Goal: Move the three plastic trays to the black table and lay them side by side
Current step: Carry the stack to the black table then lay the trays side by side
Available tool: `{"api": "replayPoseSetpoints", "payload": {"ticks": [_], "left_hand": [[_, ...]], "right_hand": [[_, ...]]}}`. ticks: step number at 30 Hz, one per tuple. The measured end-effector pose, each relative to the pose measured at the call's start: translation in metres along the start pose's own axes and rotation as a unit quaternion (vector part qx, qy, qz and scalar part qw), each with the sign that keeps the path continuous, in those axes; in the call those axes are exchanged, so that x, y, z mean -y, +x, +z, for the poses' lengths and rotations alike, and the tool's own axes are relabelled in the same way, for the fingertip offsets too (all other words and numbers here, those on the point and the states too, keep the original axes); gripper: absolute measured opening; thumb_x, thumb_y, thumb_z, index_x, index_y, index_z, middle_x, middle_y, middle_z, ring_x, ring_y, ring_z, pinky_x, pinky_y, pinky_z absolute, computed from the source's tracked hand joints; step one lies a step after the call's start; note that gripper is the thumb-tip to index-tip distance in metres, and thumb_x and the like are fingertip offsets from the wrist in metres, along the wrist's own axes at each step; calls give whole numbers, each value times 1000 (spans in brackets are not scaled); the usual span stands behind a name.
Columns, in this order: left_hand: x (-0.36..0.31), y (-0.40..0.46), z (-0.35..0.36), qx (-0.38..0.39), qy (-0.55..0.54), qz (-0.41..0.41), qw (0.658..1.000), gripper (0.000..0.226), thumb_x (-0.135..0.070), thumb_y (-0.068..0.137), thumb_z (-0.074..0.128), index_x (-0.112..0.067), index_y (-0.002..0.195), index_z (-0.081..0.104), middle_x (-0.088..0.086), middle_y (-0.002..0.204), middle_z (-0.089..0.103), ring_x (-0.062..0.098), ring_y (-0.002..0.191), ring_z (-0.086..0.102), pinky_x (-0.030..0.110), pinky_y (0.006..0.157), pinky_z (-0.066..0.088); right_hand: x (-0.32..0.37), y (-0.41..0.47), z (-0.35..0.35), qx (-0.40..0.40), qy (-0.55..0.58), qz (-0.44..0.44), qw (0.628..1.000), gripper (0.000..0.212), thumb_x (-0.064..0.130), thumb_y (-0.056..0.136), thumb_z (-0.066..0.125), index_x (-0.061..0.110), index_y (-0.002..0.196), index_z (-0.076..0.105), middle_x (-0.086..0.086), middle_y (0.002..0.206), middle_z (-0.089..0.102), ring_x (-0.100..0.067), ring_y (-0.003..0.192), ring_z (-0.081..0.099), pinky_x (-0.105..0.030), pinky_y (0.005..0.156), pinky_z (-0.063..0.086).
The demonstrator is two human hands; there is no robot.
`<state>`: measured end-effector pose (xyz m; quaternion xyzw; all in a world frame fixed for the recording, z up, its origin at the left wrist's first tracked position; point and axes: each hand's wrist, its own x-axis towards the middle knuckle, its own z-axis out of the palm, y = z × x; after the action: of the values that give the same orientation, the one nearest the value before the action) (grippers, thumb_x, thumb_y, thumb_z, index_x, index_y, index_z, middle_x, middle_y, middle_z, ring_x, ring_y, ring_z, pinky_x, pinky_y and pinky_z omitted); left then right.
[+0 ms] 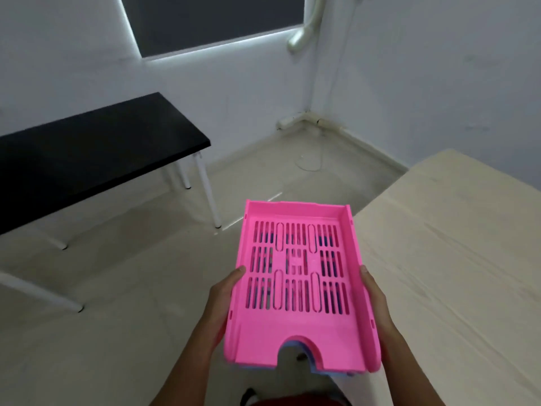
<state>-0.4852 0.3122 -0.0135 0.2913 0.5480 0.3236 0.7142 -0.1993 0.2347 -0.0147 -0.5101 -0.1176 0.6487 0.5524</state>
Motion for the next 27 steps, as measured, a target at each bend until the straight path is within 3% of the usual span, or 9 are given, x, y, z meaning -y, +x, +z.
{"api": "replayPoseSetpoints", "payload": {"ticks": [2,6,9,14,18,22,27], "left_hand": [[-9,4,-37,-26,-34,4,999,58,-46,70,77,-4,109,76,36,114,69,43,94,68,68,99,48],[-25,14,-98,-80,-89,19,993,47,-39,78,71,-3,107,77,31,103,73,39,86,70,66,98,49],[-39,27,-132,-105,-115,26,988,46,-43,80,70,-5,106,77,38,118,65,45,93,66,73,96,46],[-78,74,-191,-132,-146,45,979,78,-59,56,86,-4,112,74,42,128,57,44,96,63,75,97,43],[-132,118,-234,-150,-164,75,972,67,-53,69,80,-5,115,73,44,129,54,45,98,62,76,98,42],[-188,163,-279,-181,-182,87,963,75,-56,66,83,-5,120,71,43,132,53,46,103,61,76,101,39],[-255,202,-329,-216,-204,110,948,70,-53,75,76,-6,125,67,41,134,53,50,106,60,75,102,38]], "right_hand": [[-7,22,38,22,-18,21,999,82,59,86,66,-1,139,51,-35,132,51,-49,109,52,-72,106,34],[-18,67,103,61,-89,32,994,71,58,88,60,-1,127,63,-27,109,69,-40,87,69,-54,88,56],[-22,103,147,91,-111,54,988,63,54,92,55,-1,122,67,-23,96,73,-38,78,72,-49,78,60],[-22,172,230,123,-142,59,980,64,54,91,54,-2,119,67,-25,94,73,-40,77,71,-52,77,60],[-11,240,308,150,-179,57,971,64,54,93,51,-3,117,68,-26,92,74,-40,76,72,-53,75,61],[6,309,392,208,-203,65,955,61,51,95,48,-4,113,68,-24,88,73,-39,72,72,-49,71,63],[23,386,489,281,-241,74,926,63,50,97,46,-6,121,62,-28,101,67,-44,89,65,-51,79,60]]}}
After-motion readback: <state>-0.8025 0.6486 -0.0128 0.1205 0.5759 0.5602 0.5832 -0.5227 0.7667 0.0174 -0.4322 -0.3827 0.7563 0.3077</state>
